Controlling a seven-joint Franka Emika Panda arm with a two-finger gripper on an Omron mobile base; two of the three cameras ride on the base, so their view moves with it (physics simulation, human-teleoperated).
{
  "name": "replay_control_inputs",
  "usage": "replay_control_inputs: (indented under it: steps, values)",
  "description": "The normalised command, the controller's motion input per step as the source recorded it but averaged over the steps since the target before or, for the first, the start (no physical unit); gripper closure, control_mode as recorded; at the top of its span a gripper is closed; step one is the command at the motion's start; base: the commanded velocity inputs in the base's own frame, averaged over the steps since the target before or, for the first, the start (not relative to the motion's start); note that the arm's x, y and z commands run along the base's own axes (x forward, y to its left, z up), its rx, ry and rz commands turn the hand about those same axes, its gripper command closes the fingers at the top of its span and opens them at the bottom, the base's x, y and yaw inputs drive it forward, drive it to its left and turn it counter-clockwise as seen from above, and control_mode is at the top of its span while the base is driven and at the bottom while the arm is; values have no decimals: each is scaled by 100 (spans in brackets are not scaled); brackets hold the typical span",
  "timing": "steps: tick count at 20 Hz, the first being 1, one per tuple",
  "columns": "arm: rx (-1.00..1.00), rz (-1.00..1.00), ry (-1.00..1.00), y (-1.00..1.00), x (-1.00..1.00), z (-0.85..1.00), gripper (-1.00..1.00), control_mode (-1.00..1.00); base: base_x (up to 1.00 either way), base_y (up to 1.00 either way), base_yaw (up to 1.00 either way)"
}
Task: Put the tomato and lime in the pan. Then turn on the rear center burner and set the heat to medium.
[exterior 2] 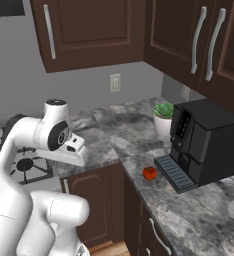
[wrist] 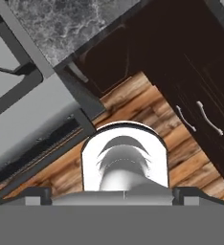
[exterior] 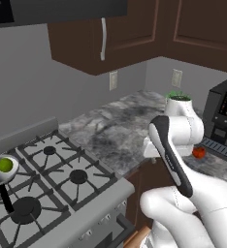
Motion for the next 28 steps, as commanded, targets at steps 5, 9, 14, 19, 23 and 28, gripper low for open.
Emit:
replay_control_inputs:
  steps: [5,9,14,19,23,28]
  values:
    - [0,-25,0,-60,22,0,-100,-100,0,0,0]
    - [0,-25,-10,-45,9,0,-100,-100,0,0,0]
    - [-1,-19,-26,-35,0,0,-100,-100,0,0,0]
    - [-5,-17,-29,-38,0,0,-100,-100,0,0,0]
    - [-9,-11,-22,-25,0,0,-100,-100,0,0,0]
    - [-3,-2,-2,-35,22,0,-100,-100,0,0,0]
